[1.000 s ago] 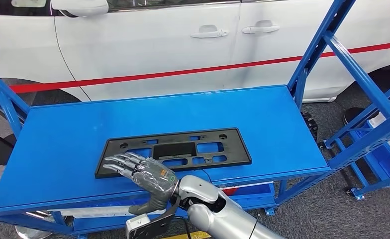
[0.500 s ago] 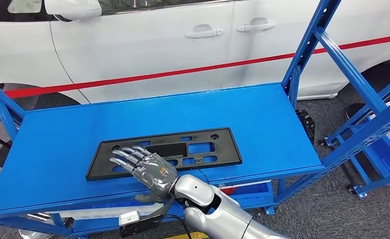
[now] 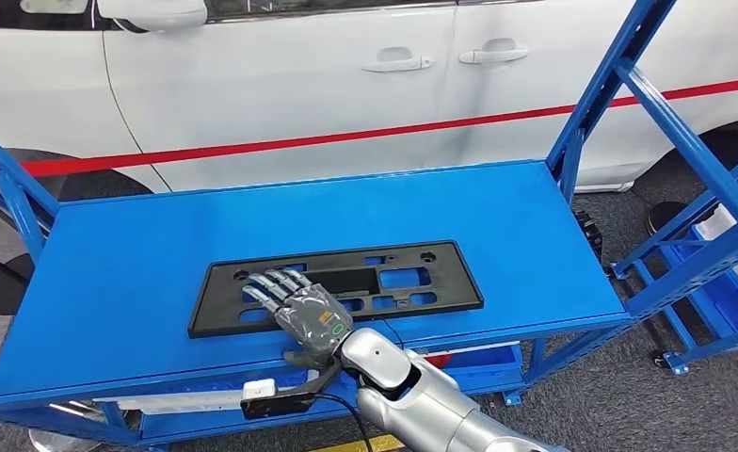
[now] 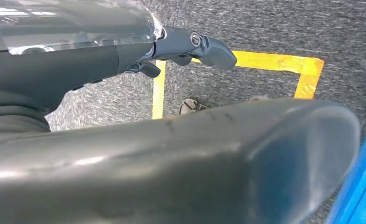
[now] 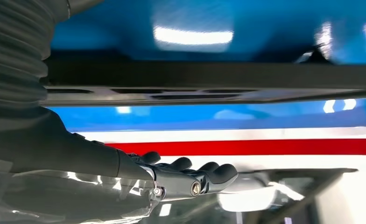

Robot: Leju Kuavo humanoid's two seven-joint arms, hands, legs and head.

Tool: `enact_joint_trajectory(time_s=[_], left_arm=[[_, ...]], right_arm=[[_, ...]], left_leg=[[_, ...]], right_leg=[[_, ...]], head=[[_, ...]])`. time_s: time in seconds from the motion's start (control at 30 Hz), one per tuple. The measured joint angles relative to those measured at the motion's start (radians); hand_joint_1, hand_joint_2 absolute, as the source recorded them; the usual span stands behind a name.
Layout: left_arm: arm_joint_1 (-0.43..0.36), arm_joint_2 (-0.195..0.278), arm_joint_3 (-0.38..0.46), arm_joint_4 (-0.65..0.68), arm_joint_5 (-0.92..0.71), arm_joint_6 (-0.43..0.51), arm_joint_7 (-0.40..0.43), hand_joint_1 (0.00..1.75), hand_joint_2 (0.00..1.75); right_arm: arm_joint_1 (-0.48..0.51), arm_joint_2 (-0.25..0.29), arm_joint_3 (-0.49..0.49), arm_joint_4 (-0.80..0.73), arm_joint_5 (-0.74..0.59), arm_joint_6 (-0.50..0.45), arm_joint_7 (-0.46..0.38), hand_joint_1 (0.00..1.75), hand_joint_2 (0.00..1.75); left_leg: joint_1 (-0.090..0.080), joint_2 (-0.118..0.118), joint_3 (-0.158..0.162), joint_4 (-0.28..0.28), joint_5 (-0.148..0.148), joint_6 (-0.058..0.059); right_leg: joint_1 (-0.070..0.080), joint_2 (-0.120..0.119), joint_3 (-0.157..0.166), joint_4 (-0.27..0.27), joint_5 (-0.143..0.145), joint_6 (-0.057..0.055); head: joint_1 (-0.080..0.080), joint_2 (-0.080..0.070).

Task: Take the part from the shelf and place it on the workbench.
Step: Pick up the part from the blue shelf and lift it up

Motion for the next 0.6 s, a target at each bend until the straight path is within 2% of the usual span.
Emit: enact_joint_trajectory(time_s=[0.03,0.07,0.1,0.17,0.23,0.3,0.37,0.43,0.5,0.53,0.57,0.6], left_arm=[[0.0,0.0,0.001,0.0,-0.002,0.0,0.0,0.0,0.0],[0.0,0.001,0.002,0.0,-0.005,0.0,0.0,0.0,0.0],[0.001,0.001,0.002,0.0,-0.007,0.0,0.0,0.0,0.0],[0.001,0.001,0.003,0.0,-0.01,0.0,0.0,0.0,0.0],[0.0,0.001,0.004,0.0,-0.012,0.0,0.0,0.0,0.0],[-0.001,0.001,0.006,0.0,-0.017,0.0,-0.002,0.0,0.0],[-0.002,0.002,0.008,0.0,-0.021,0.0,-0.003,0.0,0.0],[-0.002,0.004,0.01,0.0,-0.024,0.0,-0.003,0.0,0.0],[-0.002,0.005,0.014,0.0,-0.027,-0.001,-0.003,0.0,0.0],[-0.002,0.005,0.016,0.0,-0.029,-0.001,-0.003,0.0,0.0],[-0.001,0.006,0.017,0.0,-0.031,-0.001,-0.004,0.0,0.0],[-0.001,0.007,0.019,0.0,-0.033,-0.001,-0.004,0.0,0.0]], right_arm=[[-0.001,0.0,-0.009,0.018,0.004,-0.012,0.003,0.0,1.75],[-0.002,0.001,-0.019,0.035,0.006,-0.021,0.006,0.0,1.75],[-0.003,0.002,-0.03,0.05,0.008,-0.029,0.009,0.0,1.75],[-0.011,0.007,-0.052,0.071,0.012,-0.041,0.014,0.0,1.75],[-0.022,0.012,-0.074,0.085,0.017,-0.048,0.016,0.0,1.75],[-0.031,0.015,-0.095,0.095,0.024,-0.051,0.021,0.0,1.75],[-0.037,0.016,-0.115,0.104,0.035,-0.052,0.032,0.0,1.75],[-0.046,0.019,-0.127,0.11,0.057,-0.053,0.045,0.0,1.75],[-0.05,0.02,-0.135,0.119,0.092,-0.056,0.064,0.64,1.75],[-0.05,0.02,-0.139,0.126,0.115,-0.058,0.079,1.06,1.75],[-0.05,0.02,-0.142,0.134,0.142,-0.062,0.097,1.49,1.75],[-0.05,0.019,-0.145,0.142,0.171,-0.068,0.118,1.61,1.75]], left_leg=[[-0.002,0.0,-0.001,0.0,0.0,0.001],[-0.004,0.0,-0.001,0.0,0.0,0.002],[-0.006,-0.001,0.0,0.0,0.0,0.002],[-0.009,-0.001,0.002,0.0,0.0,0.001],[-0.011,-0.001,0.0,0.001,0.0,-0.004],[-0.01,0.0,-0.001,-0.001,0.0,-0.015],[-0.009,0.001,-0.001,0.001,-0.004,-0.026],[-0.008,0.002,-0.024,0.058,-0.043,-0.035],[-0.005,0.002,-0.081,0.183,-0.106,-0.042],[-0.003,0.002,-0.107,0.238,-0.125,-0.046],[-0.001,0.002,-0.12,0.264,-0.125,-0.049],[0.001,0.002,-0.115,0.25,-0.106,-0.052]], right_leg=[[0.0,0.0,-0.024,0.049,-0.014,0.0],[0.0,0.0,-0.034,0.067,-0.011,-0.002],[0.001,0.0,-0.023,0.045,0.011,-0.006],[0.007,0.0,0.039,-0.083,0.076,-0.022],[0.016,-0.003,0.088,-0.188,0.11,-0.035],[0.022,-0.005,0.098,-0.213,0.113,-0.039],[0.017,-0.004,0.102,-0.224,0.119,-0.044],[0.009,-0.005,0.108,-0.235,0.125,-0.051],[0.01,-0.006,0.109,-0.236,0.125,-0.054],[0.01,-0.006,0.109,-0.236,0.124,-0.055],[0.01,-0.006,0.109,-0.235,0.124,-0.055],[0.009,-0.005,0.109,-0.233,0.123,-0.054]], head=[[0.0,0.0],[0.0,0.0],[0.0,0.0],[0.0,0.0],[0.0,0.0],[0.0,0.0],[-0.001,0.0],[-0.002,0.0],[-0.003,0.0],[-0.003,0.0],[-0.003,0.0],[-0.003,0.0]])
